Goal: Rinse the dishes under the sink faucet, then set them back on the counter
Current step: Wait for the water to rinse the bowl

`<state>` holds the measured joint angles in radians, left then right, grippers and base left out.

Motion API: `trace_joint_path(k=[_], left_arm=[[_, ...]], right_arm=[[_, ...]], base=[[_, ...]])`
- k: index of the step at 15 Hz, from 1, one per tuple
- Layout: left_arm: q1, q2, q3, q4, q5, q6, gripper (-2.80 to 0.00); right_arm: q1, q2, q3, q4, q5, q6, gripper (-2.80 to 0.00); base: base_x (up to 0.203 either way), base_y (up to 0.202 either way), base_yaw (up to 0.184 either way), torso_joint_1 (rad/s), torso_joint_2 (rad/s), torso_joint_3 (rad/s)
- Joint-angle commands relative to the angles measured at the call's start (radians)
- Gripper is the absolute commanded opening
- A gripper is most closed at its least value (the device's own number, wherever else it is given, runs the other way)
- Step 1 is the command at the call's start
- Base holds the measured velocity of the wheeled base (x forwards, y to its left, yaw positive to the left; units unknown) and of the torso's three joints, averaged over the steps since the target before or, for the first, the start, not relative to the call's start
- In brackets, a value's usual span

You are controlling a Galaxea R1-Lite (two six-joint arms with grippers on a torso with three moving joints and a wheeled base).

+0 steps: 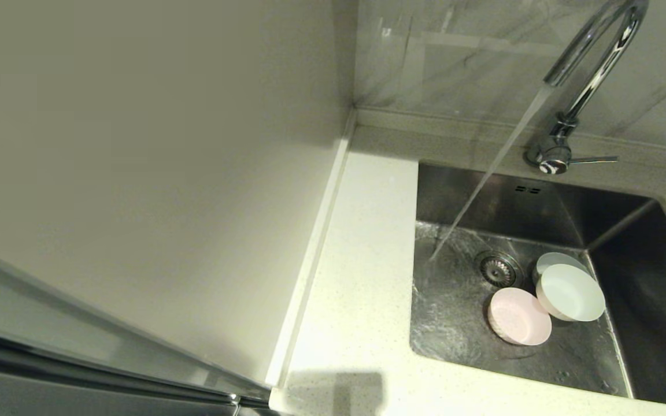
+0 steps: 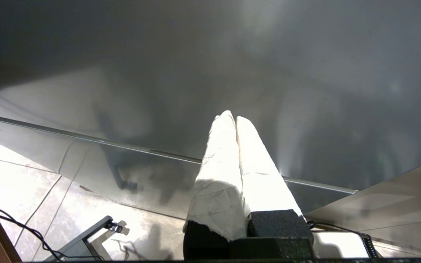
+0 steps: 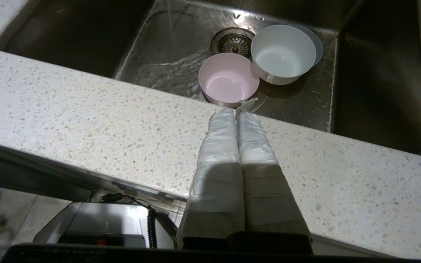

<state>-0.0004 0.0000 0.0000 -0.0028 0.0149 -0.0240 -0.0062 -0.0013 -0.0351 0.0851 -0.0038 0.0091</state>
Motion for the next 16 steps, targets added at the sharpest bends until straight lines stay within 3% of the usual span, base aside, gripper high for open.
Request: trace_joint_path(k=[1,16], left_arm=[[0.0,-0.003,0.0,0.0,0.0,0.001,-2.8],[0.0,-0.003,0.0,0.0,0.0,0.0,-2.8]], right_arm=[[0.0,0.001,0.0,0.001,-0.001,0.0,-2.8],[0.0,0.001,0.0,0.001,0.0,0.0,-2.8]], base=[[0.0,0.0,0.0,0.0,0.0,0.0],[0.0,0.0,0.0,0.0,0.0,0.0]])
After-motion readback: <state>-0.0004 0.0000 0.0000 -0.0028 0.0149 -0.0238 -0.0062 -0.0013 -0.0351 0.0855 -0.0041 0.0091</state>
